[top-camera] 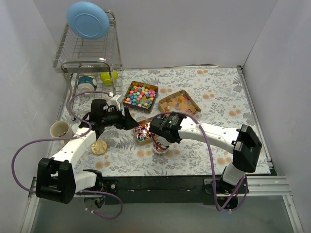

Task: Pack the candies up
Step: Place the fake candies in the packing bottle, then adjust the spatula.

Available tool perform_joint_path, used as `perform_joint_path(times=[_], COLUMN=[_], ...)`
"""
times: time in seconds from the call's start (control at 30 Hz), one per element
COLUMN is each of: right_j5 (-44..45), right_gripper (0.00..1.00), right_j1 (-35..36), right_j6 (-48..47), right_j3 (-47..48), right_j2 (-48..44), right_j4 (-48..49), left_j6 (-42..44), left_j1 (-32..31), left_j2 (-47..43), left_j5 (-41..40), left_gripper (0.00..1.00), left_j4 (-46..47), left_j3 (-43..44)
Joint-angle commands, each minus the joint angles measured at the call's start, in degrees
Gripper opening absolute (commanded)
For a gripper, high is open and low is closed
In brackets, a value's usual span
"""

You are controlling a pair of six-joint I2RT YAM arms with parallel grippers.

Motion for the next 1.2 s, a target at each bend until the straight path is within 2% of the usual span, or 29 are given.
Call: perform_joint_path(times=[0.0, 0.17, 0.27, 0.3, 0.4, 0.83, 0.93, 1.0, 1.07, 1.1, 1.17], right_j5=[2.56, -2.69, -14.11, -20.84, -29.14, -35.05, -35.49, -36.37, -37.07, -37.77, -39.18], right_gripper=[0.01, 0.01, 0.01, 0.01, 0.01, 0.01, 0.01, 0.01, 0.01, 0.01, 0.01], right_j1=[0.33, -0.9, -5.11, -6.51, -11.61, -13.73, -13.73, -13.73, -13.73, -13.73, -13.82], right_j6=[-4.35, 0.63, 5.47, 8.36, 12.51, 14.02, 13.84, 14.01, 14.1, 14.45, 14.46], right_j3=[0.34, 4.35, 10.51, 14.36, 18.16, 30.47, 32.5, 33.21, 32.6, 32.16, 30.15], right_j2=[-2.21, -3.18, -1.69, -1.25, 0.86, 9.29, 10.26, 10.36, 10.27, 10.18, 9.57], right_j4=[-1.46, -1.45, -1.45, -1.37, -1.02, 1.27, 1.53, 1.79, 1.88, 1.8, 1.97], left_j6=[1.0, 0.73, -0.41, -0.59, -1.99, -5.68, -5.95, -6.21, -6.3, -6.39, -7.61], left_j1=[0.23, -0.55, -1.34, -1.43, -1.87, -2.66, -2.75, -2.75, -2.67, -2.75, -2.75], left_j2=[-2.09, -0.42, 1.16, 1.6, 4.14, 12.76, 14.43, 14.96, 15.31, 15.4, 15.4], left_j5=[3.85, 7.97, 10.26, 12.09, 16.4, 21.87, 21.7, 21.95, 22.74, 23.88, 25.73], left_gripper=[0.61, 0.61, 0.6, 0.6, 0.6, 0.59, 0.54, 0.46, 0.35, 0.23, 0.12], left_j4=[0.62, 0.7, 0.7, 0.7, 0.53, -1.32, -1.32, -1.32, -1.23, -1.06, 0.61], left_j3=[-0.13, 1.53, 4.16, 4.96, 7.94, 15.51, 16.3, 16.48, 16.39, 16.13, 15.35])
